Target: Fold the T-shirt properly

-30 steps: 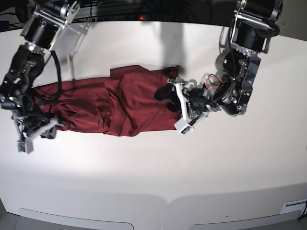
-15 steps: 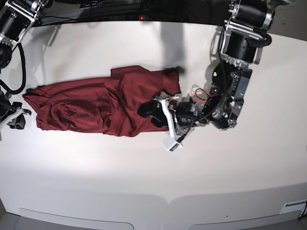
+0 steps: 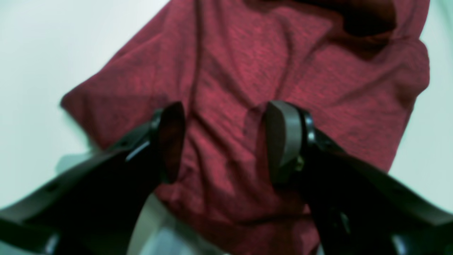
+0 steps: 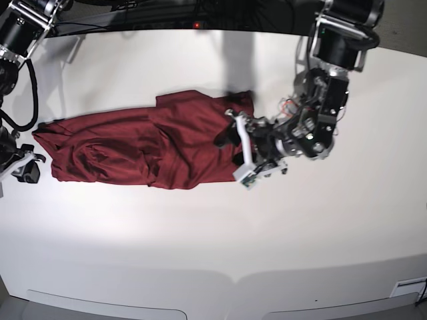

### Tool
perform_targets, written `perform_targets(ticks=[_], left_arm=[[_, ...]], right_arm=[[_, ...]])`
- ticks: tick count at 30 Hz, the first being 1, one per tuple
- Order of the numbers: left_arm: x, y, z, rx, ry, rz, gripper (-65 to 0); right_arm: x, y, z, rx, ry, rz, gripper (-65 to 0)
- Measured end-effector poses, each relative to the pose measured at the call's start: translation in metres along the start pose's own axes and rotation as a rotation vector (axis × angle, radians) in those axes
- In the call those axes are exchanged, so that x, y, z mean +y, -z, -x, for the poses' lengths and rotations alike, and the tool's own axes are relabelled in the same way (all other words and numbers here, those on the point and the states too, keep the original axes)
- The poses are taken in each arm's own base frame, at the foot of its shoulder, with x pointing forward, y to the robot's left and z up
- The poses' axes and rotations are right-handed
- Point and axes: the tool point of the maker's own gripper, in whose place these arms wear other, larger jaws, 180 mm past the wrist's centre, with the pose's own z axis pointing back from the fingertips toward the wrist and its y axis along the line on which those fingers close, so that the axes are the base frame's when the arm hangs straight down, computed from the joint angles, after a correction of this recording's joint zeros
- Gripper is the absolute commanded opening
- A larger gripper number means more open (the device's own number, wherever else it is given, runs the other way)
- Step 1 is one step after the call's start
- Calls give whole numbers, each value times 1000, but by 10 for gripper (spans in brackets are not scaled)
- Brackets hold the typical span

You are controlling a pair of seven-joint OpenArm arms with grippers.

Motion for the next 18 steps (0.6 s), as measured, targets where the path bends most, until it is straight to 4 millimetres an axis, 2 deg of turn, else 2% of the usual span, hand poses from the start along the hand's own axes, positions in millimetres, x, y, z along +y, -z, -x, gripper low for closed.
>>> perform_targets(ticks=[3, 9, 11, 14, 15, 18], left_arm=[[22, -17, 19, 22, 2, -40, -301], [82, -61, 51, 90, 19, -189, -301], [94, -71, 56, 104, 19, -217, -300], [99, -77, 58, 100, -17, -231, -300], [99, -77, 58, 104, -28, -227, -300], [94, -74, 57, 100, -52, -210, -300]], right_arm=[[5, 0, -1, -5, 17, -27, -520], [18, 4, 10, 26, 55, -69, -519], [32, 10, 17, 26, 81, -101, -460], [56, 19, 31, 53, 101, -152, -320], [63, 22, 34, 66, 99, -162, -294], [77, 31, 36, 67, 71, -171, -290]])
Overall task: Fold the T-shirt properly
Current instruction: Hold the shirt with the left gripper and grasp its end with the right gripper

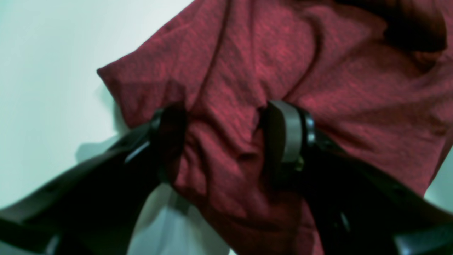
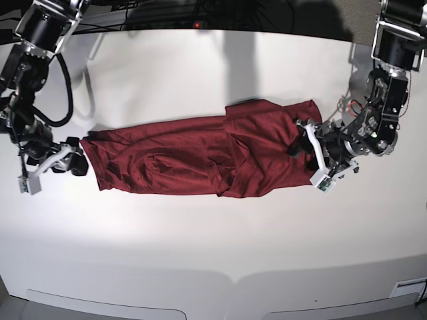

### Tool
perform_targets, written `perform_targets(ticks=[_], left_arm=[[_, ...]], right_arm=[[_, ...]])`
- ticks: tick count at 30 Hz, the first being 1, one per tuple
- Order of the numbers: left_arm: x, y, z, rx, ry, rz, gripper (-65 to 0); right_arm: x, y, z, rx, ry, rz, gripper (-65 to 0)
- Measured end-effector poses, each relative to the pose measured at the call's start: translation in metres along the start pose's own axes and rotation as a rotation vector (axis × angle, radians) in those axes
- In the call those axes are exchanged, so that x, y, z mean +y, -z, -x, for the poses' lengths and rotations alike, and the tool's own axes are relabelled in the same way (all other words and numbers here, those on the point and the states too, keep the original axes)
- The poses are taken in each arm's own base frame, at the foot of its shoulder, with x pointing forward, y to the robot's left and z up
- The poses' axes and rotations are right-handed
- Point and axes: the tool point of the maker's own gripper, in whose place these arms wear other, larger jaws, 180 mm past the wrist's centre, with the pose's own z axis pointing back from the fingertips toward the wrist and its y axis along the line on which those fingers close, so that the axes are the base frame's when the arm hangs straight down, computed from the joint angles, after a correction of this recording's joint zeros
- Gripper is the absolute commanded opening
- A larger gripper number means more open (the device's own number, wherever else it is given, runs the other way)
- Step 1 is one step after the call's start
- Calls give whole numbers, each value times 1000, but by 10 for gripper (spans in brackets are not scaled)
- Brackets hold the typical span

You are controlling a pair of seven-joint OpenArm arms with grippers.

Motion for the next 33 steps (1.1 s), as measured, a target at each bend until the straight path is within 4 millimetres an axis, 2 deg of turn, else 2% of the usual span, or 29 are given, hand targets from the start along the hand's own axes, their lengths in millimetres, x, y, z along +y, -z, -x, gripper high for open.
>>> perform_targets(ticks=[4, 9, 13, 17, 23, 25, 29, 33], left_arm=[[-7, 5, -3, -1, -13, 8, -300], [-16, 11, -8, -15, -22, 19, -301], [-17, 11, -9, -16, -23, 21, -300], [-17, 11, -9, -16, -23, 21, -300], [-17, 11, -9, -16, -23, 21, -300], [-17, 11, -9, -16, -23, 21, -300], [-17, 11, -8, -13, -23, 22, -300], [-17, 11, -8, -12, -23, 22, -300]], right_arm=[[1, 18, 13, 25, -30, 17, -290], [-1, 46, 36, 99, 57, -16, -290], [-5, 59, 43, 120, 115, -31, -290], [-10, 57, 41, 121, 112, -24, -290], [-39, 45, 26, 101, 52, 50, -290], [-43, 43, 22, 82, 49, 57, -290], [-41, 40, 2, -14, 84, 24, -290], [-47, 40, 11, 24, 65, 61, -290]])
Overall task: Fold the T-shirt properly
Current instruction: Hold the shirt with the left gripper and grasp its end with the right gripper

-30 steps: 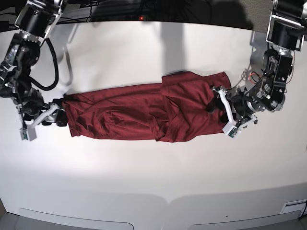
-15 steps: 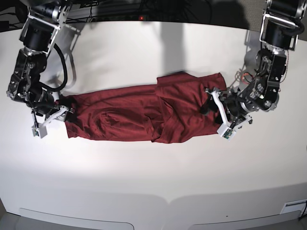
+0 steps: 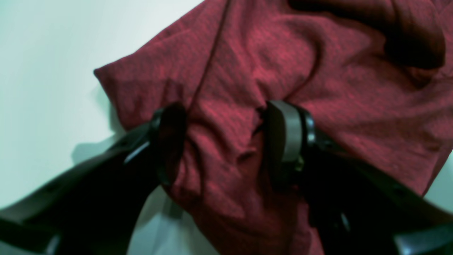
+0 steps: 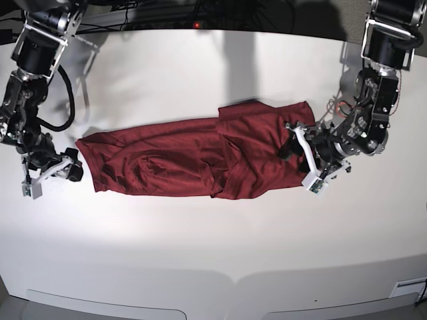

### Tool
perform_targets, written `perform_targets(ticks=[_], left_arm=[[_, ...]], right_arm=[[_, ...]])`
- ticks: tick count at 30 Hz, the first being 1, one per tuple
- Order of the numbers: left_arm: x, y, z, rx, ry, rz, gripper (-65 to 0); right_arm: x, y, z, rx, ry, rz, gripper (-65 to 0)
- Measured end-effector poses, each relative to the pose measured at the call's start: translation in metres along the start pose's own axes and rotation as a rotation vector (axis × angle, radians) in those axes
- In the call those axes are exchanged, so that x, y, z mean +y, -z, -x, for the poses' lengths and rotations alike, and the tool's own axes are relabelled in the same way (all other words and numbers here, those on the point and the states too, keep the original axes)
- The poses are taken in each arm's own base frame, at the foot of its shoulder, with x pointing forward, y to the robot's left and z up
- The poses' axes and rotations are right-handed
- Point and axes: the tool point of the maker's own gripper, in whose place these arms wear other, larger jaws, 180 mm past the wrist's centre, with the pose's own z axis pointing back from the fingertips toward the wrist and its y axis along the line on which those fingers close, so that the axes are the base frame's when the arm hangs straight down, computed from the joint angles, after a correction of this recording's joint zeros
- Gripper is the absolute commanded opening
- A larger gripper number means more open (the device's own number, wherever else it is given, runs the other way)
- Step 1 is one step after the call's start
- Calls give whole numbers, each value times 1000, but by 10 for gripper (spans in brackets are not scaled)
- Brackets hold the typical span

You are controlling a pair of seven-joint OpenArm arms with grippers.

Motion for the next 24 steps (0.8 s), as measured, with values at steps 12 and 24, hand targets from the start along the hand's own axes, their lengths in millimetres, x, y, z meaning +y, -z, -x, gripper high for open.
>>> perform_targets(ticks=[12, 24], left_arm=[[0, 0, 0, 1, 0, 0, -300], [0, 0, 0, 2, 0, 0, -300]], right_arm=[[1, 16, 31, 31, 112, -37, -290], [44, 18, 47, 134, 325, -258, -290]])
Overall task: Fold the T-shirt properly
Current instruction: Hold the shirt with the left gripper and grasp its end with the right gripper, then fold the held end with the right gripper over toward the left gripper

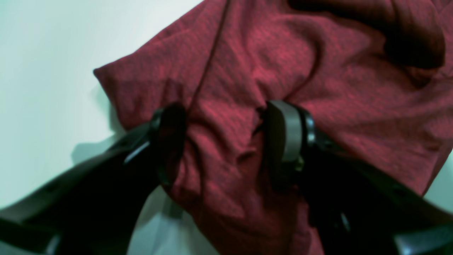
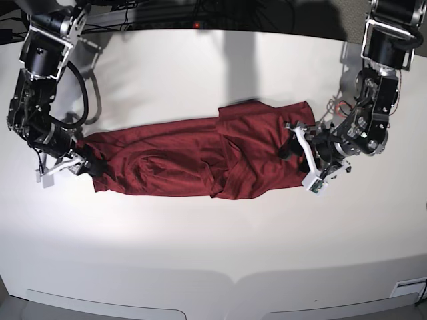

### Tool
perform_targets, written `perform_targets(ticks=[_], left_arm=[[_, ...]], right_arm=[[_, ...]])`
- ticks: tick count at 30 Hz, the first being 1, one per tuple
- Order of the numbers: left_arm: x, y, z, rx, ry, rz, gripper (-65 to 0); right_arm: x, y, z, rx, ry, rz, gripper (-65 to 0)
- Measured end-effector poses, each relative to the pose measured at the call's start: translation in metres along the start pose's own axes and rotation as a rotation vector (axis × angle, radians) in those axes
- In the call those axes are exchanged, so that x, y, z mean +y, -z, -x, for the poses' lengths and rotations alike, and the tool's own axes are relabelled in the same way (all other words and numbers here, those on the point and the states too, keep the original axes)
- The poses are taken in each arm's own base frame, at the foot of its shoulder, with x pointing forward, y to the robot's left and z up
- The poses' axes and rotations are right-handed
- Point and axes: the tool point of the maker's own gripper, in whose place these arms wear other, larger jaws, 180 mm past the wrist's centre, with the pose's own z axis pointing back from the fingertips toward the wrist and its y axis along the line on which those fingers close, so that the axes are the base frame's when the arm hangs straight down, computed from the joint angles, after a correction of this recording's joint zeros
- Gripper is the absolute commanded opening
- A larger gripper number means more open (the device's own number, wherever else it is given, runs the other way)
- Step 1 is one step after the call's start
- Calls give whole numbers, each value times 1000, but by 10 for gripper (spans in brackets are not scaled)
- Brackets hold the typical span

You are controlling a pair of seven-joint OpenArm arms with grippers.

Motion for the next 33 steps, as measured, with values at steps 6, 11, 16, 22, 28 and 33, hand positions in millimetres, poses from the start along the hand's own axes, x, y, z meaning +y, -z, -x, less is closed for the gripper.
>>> perform_targets(ticks=[6, 11, 16, 22, 28, 33], left_arm=[[0, 0, 0, 1, 0, 0, -300], [-1, 0, 0, 3, 0, 1, -300], [-1, 0, 3, 17, -1, 2, -300], [-1, 0, 2, 16, -2, 3, -300], [-1, 0, 2, 15, -2, 3, -300], [-1, 0, 1, 16, -3, 4, -300]], right_arm=[[23, 13, -7, 28, -5, -52, -290], [42, 26, -11, 42, -17, -86, -290], [43, 27, -7, 55, -16, -89, -510], [62, 26, -13, 38, 29, -188, -650], [148, 51, -25, 84, 15, -411, -650], [226, 80, -9, 162, -62, -544, -650]])
